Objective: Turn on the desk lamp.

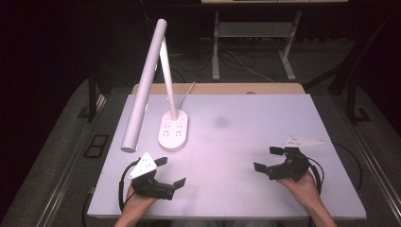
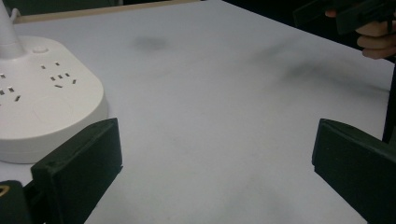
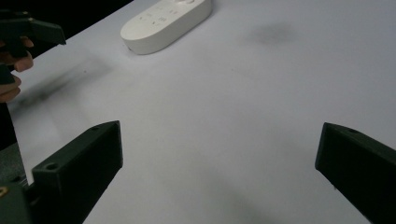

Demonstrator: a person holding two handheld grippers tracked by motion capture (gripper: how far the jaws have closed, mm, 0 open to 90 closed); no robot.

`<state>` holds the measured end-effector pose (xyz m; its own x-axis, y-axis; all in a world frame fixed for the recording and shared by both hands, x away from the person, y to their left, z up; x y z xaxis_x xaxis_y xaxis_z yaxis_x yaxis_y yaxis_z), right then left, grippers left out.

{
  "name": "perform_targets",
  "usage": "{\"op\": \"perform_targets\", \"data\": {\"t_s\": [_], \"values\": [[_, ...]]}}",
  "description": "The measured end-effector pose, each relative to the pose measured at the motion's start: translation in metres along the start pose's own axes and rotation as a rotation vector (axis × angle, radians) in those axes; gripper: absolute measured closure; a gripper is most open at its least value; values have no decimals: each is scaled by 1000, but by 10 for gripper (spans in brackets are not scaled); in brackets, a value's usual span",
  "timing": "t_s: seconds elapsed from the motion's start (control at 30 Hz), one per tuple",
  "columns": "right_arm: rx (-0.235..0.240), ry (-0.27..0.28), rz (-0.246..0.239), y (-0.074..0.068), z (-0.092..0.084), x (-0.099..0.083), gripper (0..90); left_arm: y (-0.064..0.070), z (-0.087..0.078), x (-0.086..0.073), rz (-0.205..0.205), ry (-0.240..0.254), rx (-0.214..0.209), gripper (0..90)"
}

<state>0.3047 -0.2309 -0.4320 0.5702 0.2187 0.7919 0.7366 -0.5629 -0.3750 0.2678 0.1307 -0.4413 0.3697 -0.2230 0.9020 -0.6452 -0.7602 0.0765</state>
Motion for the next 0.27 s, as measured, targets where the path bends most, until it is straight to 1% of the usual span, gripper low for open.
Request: {"op": "perform_targets", "data": {"t_s": [0.03, 0.07, 0.1, 0.13, 0.17, 0.27], "values": [[-4, -1, 8, 0, -3, -4, 4, 0, 0, 0, 0, 0, 1, 6], [-4, -1, 8, 0, -3, -4, 4, 0, 0, 0, 0, 0, 1, 6], [-10, 4, 15, 0, -8, -10, 4, -1, 0, 0, -4, 2, 3, 6], [-10, 4, 15, 0, -8, -10, 4, -1, 0, 0, -4, 2, 3, 6], [-18, 11, 11, 0, -12, -14, 4, -1, 0, 0, -4, -1, 5, 6], [-13, 16, 15, -1, -16, -18, 4, -2, 1, 0, -6, -2, 8, 6]]}}
Point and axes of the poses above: each handheld gripper's, and its own axes: z roughly forward along the jaws, x roughly out of its top, y roughly to its right, the point moved 5 cm from there along z, roughly forward along the jaws, and after that the axes turned 10 degrees about x, right-handed, at the moved point
